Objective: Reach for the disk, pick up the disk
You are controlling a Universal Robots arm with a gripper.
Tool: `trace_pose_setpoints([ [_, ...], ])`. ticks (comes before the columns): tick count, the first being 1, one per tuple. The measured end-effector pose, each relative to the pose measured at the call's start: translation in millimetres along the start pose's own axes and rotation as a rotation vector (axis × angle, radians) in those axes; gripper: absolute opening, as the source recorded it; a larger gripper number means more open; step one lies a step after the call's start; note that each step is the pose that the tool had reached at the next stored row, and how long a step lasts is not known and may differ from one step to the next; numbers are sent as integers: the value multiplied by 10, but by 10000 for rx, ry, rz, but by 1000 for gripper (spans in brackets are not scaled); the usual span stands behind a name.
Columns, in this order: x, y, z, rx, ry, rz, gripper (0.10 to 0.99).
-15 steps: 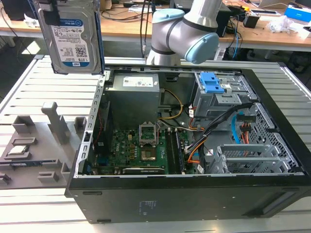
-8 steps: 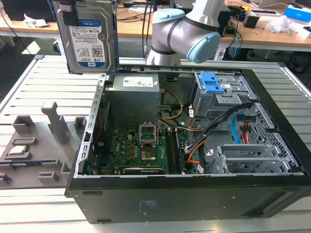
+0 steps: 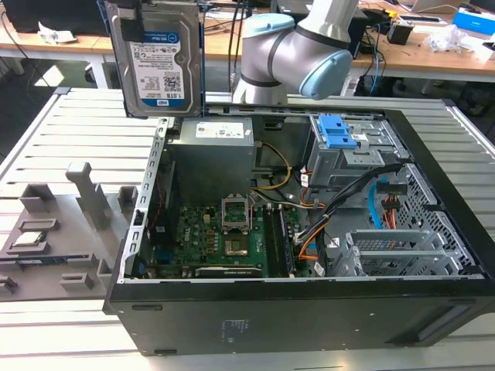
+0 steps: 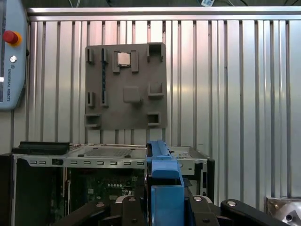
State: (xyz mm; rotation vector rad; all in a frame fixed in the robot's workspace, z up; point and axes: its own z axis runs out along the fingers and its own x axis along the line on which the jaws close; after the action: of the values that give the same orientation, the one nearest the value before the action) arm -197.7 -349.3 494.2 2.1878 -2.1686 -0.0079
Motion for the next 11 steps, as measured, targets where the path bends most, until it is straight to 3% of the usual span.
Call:
trace_pose_setpoints([
  [8, -2, -251, -12, 0, 1, -1, 365],
  [11, -2, -408, -19, 0, 1, -1, 365],
])
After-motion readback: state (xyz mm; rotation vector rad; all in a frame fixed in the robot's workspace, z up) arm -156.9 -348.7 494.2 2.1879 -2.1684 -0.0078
